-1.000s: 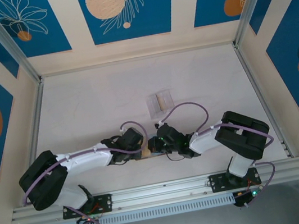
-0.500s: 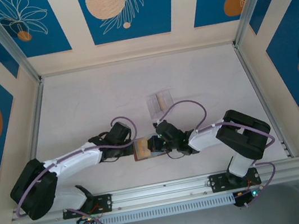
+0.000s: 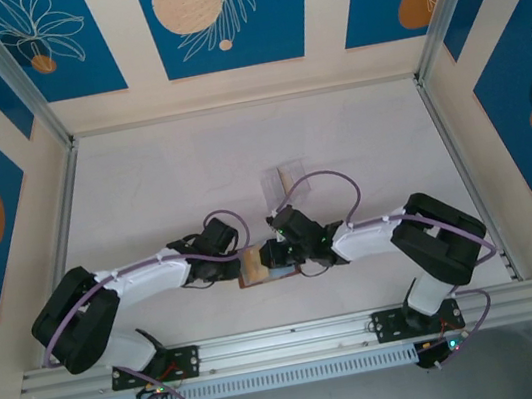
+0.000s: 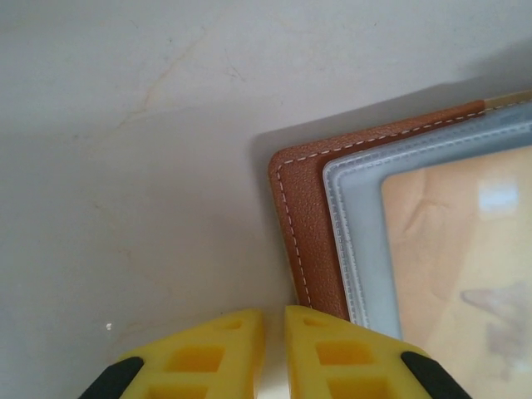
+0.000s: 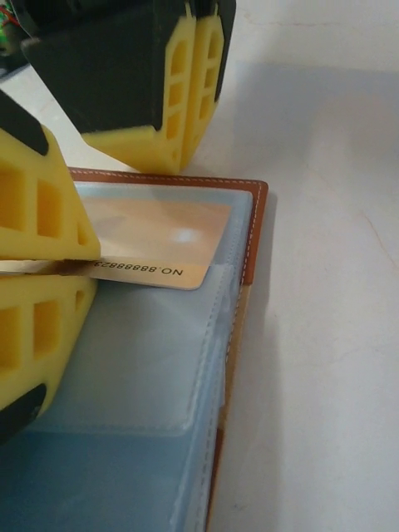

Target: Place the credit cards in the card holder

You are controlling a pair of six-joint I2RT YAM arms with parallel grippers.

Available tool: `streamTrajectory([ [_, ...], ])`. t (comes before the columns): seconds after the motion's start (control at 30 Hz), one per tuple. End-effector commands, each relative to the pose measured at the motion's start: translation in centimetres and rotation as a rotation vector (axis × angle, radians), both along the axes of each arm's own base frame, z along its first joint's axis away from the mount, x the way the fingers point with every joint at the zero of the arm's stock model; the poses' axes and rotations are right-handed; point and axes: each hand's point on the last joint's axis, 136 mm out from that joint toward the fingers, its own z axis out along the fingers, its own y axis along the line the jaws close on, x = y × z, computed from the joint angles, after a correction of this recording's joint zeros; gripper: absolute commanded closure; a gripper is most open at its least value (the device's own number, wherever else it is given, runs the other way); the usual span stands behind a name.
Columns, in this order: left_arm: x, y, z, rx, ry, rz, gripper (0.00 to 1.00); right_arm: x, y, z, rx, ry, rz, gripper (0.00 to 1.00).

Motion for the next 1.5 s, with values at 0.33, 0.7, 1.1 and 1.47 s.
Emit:
streamTrajectory([
  [0.33,-0.7,0.7,-2.4,0.011,0.029,0.019,0.85,-0.6,-1.8,4.2,-0.026,0.026,0.119,0.76],
  [0.7,-0.8,0.7,-2.6,0.009,0.032,0.021,0.85,-0.1,-0.2,1.9,-0.162,0.064,0.124,1.0],
  [1.1,-0.9,0.6,-2.9,0.005,0.037,0.008,0.84,-0.1,-1.2,-1.4,-0.295,0.111,0.088,1.0],
  [1.47,-1.3,0.2,-4.2,0.014,0.061,-0.015,0.85,-0.5,1.5,-1.6,-0.29,0.109,0.146,1.0],
])
